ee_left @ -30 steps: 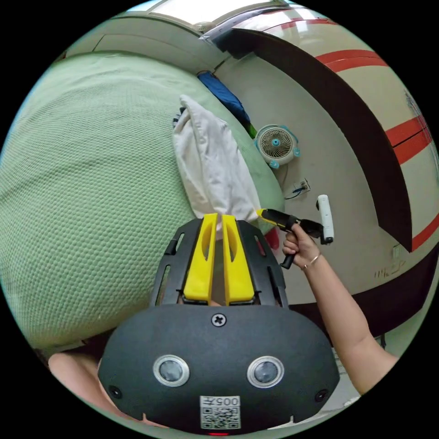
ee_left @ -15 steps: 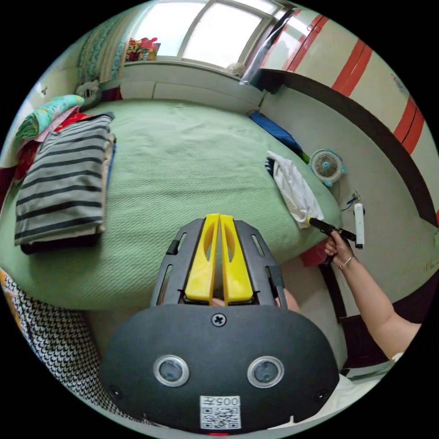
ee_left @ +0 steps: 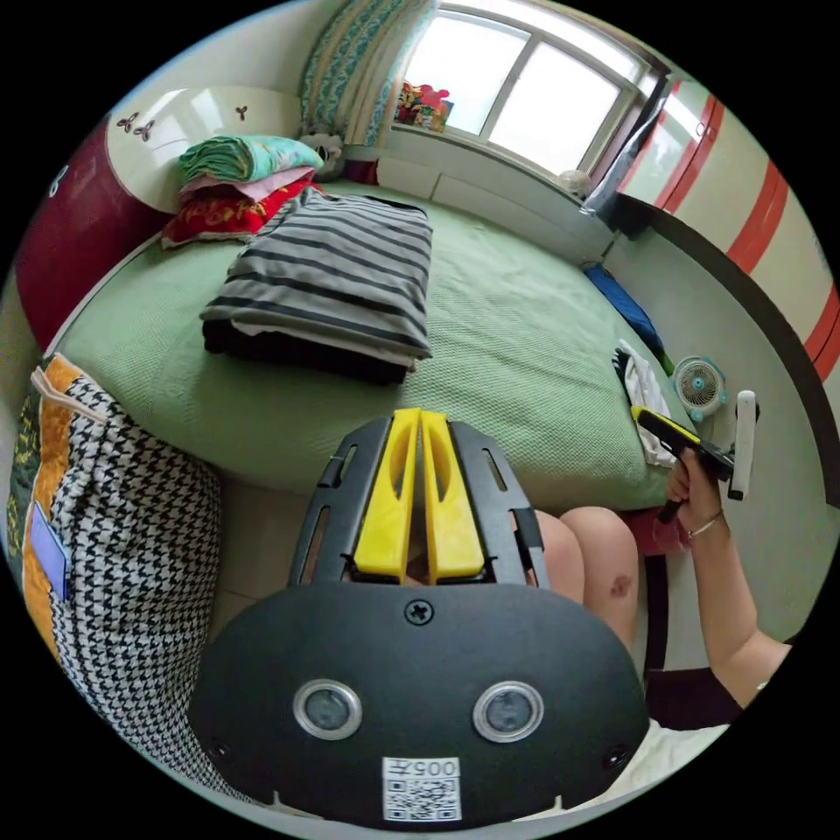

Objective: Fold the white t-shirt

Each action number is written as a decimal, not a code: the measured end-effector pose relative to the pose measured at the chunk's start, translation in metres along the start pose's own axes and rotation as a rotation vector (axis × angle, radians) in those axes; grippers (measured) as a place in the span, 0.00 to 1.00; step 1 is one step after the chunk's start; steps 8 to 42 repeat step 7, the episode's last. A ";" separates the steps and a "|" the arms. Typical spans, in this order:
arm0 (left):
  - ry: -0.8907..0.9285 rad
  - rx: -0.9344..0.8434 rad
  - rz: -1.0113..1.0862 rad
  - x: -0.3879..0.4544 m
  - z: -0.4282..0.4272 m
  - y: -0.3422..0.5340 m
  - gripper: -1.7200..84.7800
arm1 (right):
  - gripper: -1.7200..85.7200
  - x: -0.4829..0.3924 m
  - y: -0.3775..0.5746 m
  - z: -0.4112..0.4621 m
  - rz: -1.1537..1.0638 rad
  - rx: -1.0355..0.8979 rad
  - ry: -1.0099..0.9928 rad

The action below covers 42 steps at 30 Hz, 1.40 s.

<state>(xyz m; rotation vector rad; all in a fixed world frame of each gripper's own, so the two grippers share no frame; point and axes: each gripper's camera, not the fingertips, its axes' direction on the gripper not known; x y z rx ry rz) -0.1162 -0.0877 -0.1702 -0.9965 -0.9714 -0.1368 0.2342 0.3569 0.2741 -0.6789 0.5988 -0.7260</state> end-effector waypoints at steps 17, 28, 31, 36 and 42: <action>-0.093 -0.010 -0.007 -0.035 -0.037 0.018 0.03 | 0.01 -0.131 -0.010 0.044 -0.008 -0.051 -0.268; -0.093 -0.010 -0.007 -0.035 -0.037 0.018 0.03 | 0.01 -0.131 -0.010 0.044 -0.008 -0.051 -0.268; -0.093 -0.010 -0.007 -0.035 -0.037 0.018 0.03 | 0.01 -0.131 -0.010 0.044 -0.008 -0.051 -0.268; -0.093 -0.010 -0.007 -0.035 -0.037 0.018 0.03 | 0.01 -0.131 -0.010 0.044 -0.008 -0.051 -0.268; -0.093 -0.010 -0.007 -0.035 -0.037 0.018 0.03 | 0.01 -0.131 -0.010 0.044 -0.008 -0.051 -0.268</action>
